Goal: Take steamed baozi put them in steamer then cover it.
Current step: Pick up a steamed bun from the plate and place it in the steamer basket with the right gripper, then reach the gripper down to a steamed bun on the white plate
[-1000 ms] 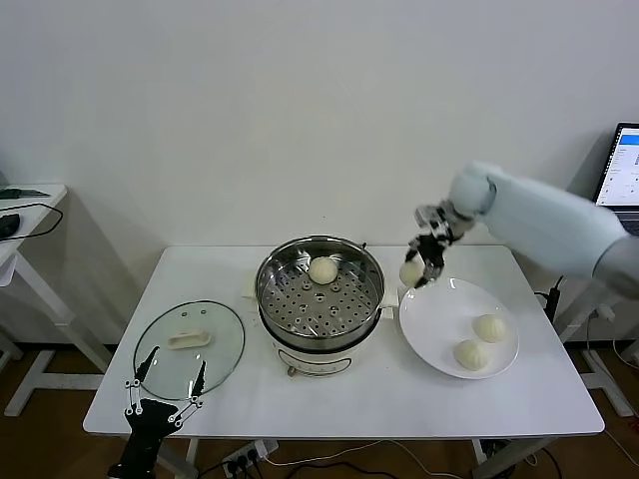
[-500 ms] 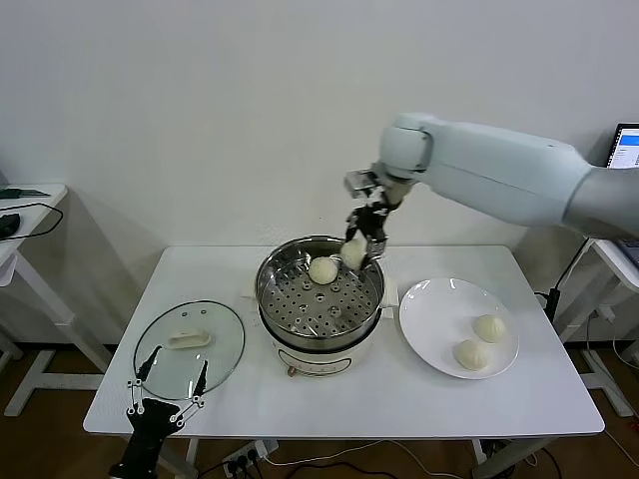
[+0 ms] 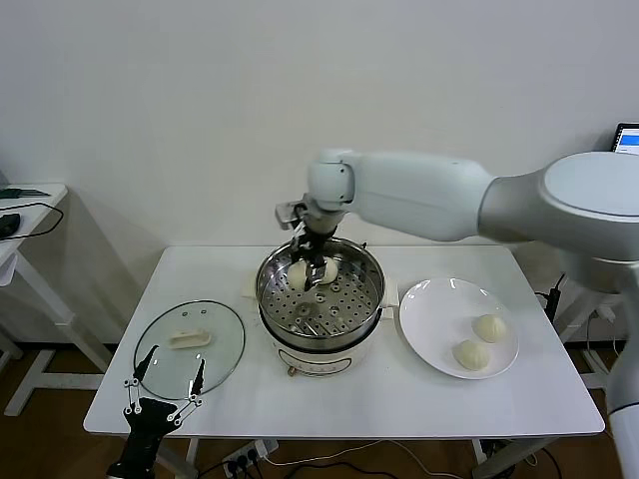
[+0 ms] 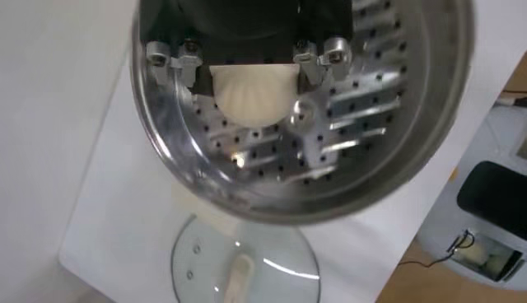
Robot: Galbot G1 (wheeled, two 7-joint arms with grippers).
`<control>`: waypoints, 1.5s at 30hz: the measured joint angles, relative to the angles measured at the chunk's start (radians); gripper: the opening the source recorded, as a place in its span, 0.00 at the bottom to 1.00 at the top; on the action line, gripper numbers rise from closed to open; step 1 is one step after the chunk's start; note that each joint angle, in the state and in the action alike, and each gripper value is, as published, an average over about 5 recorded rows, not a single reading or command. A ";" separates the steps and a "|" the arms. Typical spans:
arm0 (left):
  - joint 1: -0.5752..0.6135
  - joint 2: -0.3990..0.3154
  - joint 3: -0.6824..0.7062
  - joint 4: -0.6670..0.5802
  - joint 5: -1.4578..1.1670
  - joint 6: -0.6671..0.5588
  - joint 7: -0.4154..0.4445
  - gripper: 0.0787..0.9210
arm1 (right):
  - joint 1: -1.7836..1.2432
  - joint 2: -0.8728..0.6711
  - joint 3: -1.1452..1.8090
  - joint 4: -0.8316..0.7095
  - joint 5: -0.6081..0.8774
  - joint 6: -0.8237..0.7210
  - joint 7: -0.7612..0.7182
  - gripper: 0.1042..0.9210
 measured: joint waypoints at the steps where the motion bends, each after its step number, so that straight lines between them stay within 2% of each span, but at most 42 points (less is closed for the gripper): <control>1: 0.000 0.000 0.000 0.001 0.000 -0.001 0.000 0.88 | -0.007 0.008 -0.001 -0.006 -0.001 -0.002 0.005 0.69; 12: -0.004 -0.007 0.000 0.004 -0.003 -0.003 -0.001 0.88 | -0.071 0.050 -0.003 -0.054 -0.018 -0.008 0.036 0.71; 19: -0.008 -0.011 -0.003 0.004 -0.004 -0.002 -0.003 0.88 | -0.094 0.049 0.010 -0.059 -0.029 -0.005 0.046 0.86; 25: -0.008 -0.016 -0.007 -0.001 -0.006 -0.002 -0.006 0.88 | -0.080 0.011 0.035 -0.026 -0.048 0.000 0.032 0.88; 33: -0.013 -0.016 -0.001 -0.001 -0.002 -0.001 -0.006 0.88 | 0.002 -0.151 0.086 0.060 -0.107 0.041 -0.059 0.88; 45: -0.007 -0.018 0.011 -0.009 0.014 0.001 -0.005 0.88 | 0.045 -0.515 0.090 0.131 -0.276 0.157 -0.219 0.88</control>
